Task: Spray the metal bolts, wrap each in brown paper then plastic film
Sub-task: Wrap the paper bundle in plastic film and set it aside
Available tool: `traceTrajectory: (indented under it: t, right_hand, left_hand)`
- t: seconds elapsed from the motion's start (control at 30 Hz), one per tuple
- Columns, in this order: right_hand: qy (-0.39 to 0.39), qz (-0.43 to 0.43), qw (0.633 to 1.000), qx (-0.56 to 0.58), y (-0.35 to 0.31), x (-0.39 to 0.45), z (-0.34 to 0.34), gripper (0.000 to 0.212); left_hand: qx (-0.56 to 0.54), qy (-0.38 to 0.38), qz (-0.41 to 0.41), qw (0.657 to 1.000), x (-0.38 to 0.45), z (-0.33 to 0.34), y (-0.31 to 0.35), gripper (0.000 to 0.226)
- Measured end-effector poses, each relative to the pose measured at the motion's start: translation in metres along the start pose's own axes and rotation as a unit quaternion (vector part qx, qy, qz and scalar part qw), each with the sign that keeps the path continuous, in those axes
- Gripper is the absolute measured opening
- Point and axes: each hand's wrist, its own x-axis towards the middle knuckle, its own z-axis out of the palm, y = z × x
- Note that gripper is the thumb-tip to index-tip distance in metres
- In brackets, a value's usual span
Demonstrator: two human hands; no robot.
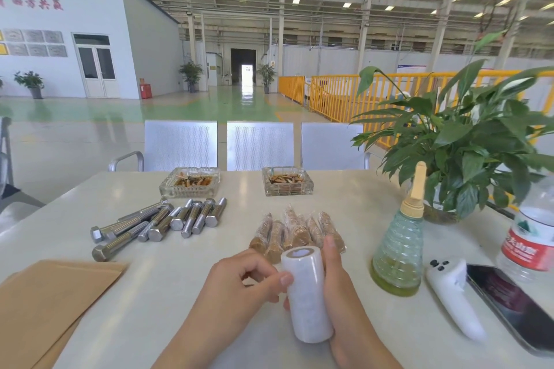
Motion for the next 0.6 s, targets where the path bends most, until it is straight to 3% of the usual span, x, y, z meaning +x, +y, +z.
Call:
traceTrajectory:
  t: [0.13,0.33,0.5,0.6]
  right_hand:
    - [-0.015,-0.002,1.0,0.002,-0.002,-0.002,-0.001,0.088]
    - [-0.062,-0.055,0.997,0.001,0.002,-0.011,0.002,0.098]
    - [-0.078,-0.045,0.995,0.029,0.001,-0.013,0.007,0.099]
    - [-0.095,-0.007,0.994,0.048,-0.001,-0.016,0.004,0.103]
  left_hand:
    - [-0.063,-0.052,-0.061,0.995,0.003,-0.007,0.0,0.036]
    - [-0.128,-0.038,-0.102,0.986,-0.001,-0.009,0.004,0.028]
    - [-0.07,-0.014,-0.112,0.991,-0.002,-0.007,0.006,0.024]
    - [0.036,-0.017,-0.055,0.998,-0.001,-0.011,0.01,0.016]
